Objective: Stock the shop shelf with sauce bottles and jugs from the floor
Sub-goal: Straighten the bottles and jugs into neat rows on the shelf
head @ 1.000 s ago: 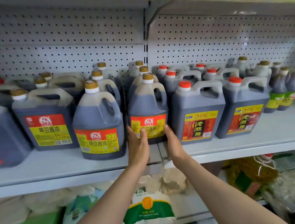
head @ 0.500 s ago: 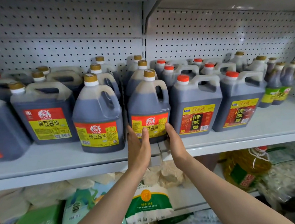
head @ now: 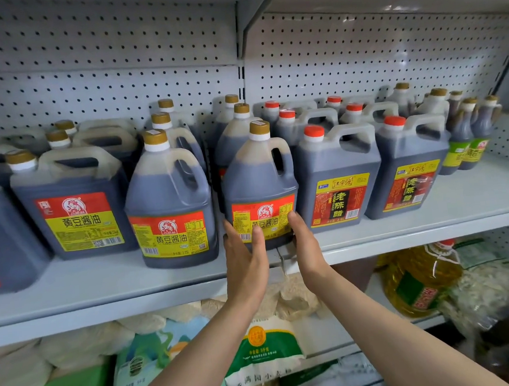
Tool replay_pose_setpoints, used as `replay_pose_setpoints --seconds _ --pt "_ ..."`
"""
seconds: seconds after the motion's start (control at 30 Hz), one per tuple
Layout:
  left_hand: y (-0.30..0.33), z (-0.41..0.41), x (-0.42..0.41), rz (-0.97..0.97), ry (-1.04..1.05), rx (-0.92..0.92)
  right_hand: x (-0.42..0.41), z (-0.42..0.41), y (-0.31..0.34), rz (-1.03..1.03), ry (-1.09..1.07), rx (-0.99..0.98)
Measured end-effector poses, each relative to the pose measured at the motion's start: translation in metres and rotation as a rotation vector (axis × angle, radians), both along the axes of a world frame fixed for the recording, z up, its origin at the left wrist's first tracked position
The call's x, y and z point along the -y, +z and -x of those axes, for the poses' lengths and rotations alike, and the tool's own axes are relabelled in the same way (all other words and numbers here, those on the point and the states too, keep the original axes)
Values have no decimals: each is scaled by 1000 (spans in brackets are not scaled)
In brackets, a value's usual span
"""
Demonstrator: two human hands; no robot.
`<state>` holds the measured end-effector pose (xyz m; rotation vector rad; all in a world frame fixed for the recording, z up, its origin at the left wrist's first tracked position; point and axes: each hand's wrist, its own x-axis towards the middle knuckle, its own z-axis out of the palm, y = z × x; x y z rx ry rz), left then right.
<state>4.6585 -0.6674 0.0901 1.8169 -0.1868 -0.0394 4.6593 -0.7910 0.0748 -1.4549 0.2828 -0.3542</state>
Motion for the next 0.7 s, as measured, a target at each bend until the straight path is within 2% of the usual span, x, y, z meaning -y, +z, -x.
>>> replay_pose_setpoints --seconds 0.53,0.6,0.7 --pt "7 2 -18 42 -62 23 -14 15 14 55 -90 -38" --pt "20 9 -25 71 -84 82 -16 26 30 144 -154 -22" --pt "58 10 -36 127 -83 265 -18 43 77 332 -382 91"
